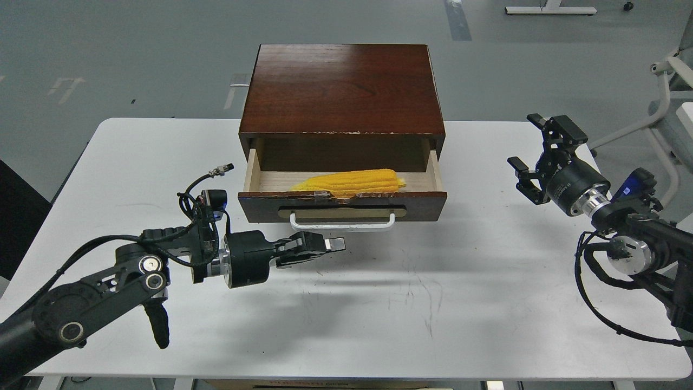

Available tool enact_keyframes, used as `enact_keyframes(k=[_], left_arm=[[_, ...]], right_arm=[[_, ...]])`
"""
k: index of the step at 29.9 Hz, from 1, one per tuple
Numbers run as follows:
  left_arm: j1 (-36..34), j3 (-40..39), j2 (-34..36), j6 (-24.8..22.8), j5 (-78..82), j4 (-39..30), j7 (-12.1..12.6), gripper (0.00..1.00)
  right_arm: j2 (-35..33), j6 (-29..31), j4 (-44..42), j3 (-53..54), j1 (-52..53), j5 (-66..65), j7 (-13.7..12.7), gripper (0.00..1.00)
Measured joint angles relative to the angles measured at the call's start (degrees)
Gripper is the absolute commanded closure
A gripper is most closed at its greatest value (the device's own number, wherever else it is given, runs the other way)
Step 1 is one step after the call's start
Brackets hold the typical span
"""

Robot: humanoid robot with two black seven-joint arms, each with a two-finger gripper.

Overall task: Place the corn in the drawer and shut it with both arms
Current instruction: 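Push the drawer front toward the chest with the left gripper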

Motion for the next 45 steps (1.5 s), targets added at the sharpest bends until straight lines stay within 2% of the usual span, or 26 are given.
enact_keyframes(k=[28, 45], left_arm=[[-3.7, -3.1, -5.2, 0.3, -1.9, 8.7, 0.7, 1.0], [-9.7, -3.1, -10.0, 0.3, -2.6, 19.1, 0.7, 1.0]], right_arm=[[-0.1, 0.0, 0.0, 0.0, -0.3, 0.0, 0.0, 0.0], [-0.4, 0.0, 0.0, 0.2, -0.4, 0.0, 0.0, 0.0]])
